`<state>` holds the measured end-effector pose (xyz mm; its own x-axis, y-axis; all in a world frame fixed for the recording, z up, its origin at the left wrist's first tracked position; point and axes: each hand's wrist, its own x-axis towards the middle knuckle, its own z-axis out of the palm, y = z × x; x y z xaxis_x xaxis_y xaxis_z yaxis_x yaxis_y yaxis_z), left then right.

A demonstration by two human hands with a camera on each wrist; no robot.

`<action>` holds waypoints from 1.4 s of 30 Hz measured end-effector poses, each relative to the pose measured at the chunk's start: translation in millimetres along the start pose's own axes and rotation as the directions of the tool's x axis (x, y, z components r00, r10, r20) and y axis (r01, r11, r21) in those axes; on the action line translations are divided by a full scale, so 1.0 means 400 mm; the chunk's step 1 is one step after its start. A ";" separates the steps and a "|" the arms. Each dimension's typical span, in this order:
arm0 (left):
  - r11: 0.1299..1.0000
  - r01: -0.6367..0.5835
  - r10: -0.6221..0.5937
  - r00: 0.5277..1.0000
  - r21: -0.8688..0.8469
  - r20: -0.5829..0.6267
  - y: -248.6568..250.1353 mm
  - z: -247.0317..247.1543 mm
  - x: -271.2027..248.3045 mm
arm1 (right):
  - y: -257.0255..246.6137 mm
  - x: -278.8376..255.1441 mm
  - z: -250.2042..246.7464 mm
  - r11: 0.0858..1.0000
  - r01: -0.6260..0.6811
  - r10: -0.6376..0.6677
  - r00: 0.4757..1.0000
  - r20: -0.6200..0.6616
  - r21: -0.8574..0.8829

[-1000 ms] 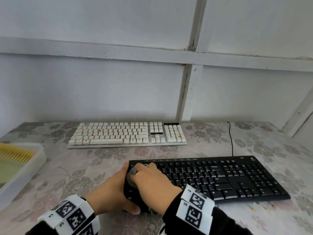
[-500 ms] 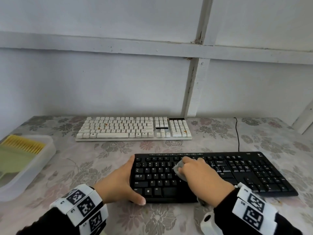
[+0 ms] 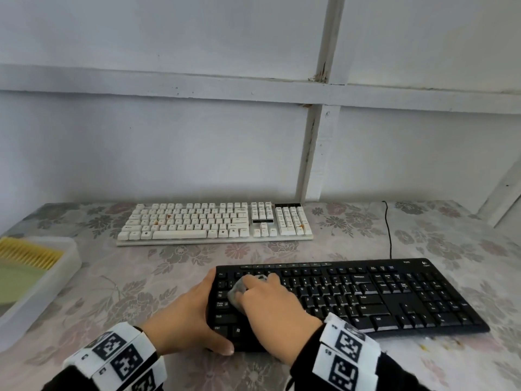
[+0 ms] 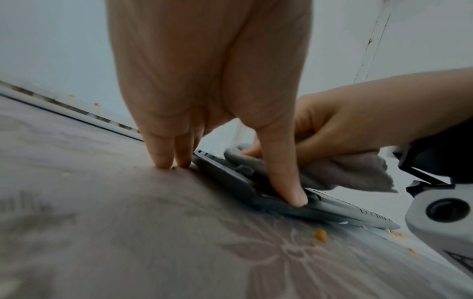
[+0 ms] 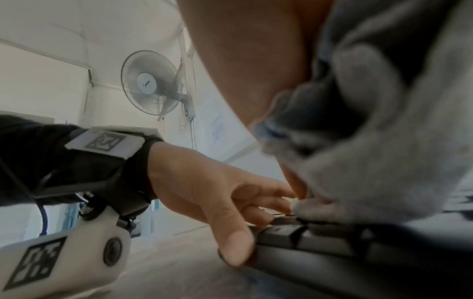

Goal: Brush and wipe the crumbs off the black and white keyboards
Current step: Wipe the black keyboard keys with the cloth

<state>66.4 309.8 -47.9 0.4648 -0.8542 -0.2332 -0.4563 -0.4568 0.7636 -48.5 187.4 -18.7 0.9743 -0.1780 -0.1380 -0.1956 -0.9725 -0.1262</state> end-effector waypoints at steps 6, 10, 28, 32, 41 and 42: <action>1.000 -0.009 0.009 1.000 -0.005 0.010 -0.011 0.005 0.002 | 0.140 -0.051 0.024 0.997 -0.080 0.080 0.995 -0.066 0.009; 1.000 -0.006 0.006 1.000 -0.004 0.012 -0.006 0.005 -0.001 | 0.199 -0.094 0.004 0.984 -0.179 0.179 0.981 -0.074 -0.001; 0.998 0.001 -0.001 1.000 -0.067 0.013 -0.016 0.005 0.001 | 0.319 -0.193 -0.035 0.944 -0.314 0.315 0.949 -0.006 -0.099; 0.997 0.003 -0.001 1.000 -0.078 0.023 -0.015 0.005 0.000 | 0.374 -0.213 -0.038 0.908 -0.402 0.404 0.915 -0.006 -0.117; 0.994 0.026 -0.023 0.999 -0.105 0.029 -0.007 0.006 0.002 | 0.273 -0.159 -0.018 0.983 -0.170 0.169 0.985 -0.021 -0.066; 0.994 0.031 -0.029 0.999 -0.107 0.027 -0.007 0.006 0.002 | 0.278 -0.167 -0.019 0.981 -0.181 0.180 0.983 -0.018 -0.075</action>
<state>66.2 309.6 -51.7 0.4574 -0.8470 -0.2709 -0.3576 -0.4541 0.8160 -134.6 90.1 -16.2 0.9250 -0.3529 -0.1408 -0.3597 -0.9327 -0.0255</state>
